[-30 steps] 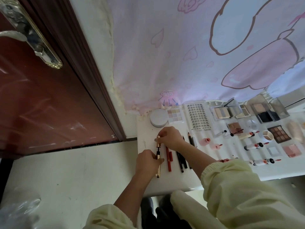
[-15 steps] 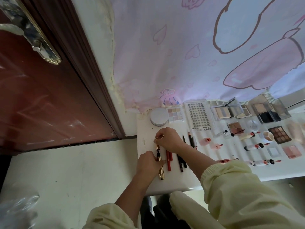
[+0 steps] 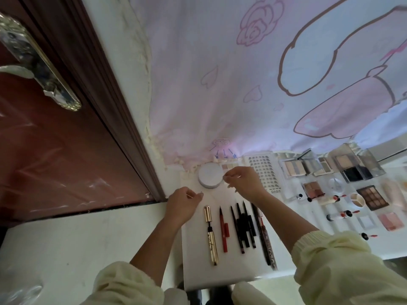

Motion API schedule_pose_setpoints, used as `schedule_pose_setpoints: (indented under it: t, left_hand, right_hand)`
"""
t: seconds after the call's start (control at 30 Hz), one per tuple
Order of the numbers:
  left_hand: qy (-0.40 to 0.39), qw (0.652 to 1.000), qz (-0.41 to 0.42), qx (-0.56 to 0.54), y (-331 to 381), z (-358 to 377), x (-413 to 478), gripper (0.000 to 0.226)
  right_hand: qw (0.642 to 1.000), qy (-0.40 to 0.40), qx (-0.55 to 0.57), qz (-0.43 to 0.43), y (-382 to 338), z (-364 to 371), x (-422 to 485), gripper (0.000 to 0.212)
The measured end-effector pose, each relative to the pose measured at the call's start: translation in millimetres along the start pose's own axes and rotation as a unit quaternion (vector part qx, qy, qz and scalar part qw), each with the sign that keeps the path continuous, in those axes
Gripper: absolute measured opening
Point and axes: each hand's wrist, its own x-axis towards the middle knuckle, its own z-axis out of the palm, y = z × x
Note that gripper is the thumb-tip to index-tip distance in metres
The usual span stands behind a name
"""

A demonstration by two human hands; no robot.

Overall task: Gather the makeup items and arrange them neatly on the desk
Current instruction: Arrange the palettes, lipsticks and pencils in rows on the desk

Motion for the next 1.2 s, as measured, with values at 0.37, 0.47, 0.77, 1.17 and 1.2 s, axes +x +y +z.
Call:
schedule_pose_setpoints:
  t: [0.37,0.47,0.77,1.17,1.2]
  left_hand:
    - [0.071,0.989,0.118,0.048,21.7,24.9,45.3,0.086]
    - [0.041,0.983,0.136,0.12,21.7,28.7,56.1,0.095]
    - [0.056,0.969,0.198,0.137,15.0,21.7,67.7,0.088]
    - [-0.103,0.952,0.079,-0.277,46.3,-12.7,7.5,0.052]
    - [-0.112,0.942,0.073,-0.309,46.3,-12.5,4.0,0.051]
  right_hand:
    - [0.996,0.008,0.001,0.083,20.5,22.7,18.6,0.03]
    - [0.994,0.01,0.038,0.1,21.2,27.6,20.4,0.031]
    - [0.993,0.002,0.07,0.096,9.1,21.3,18.5,0.02]
    - [0.964,-0.082,0.224,0.12,-19.2,-26.4,-5.1,0.035]
    - [0.961,-0.093,0.234,0.119,-20.1,-29.2,-9.7,0.036]
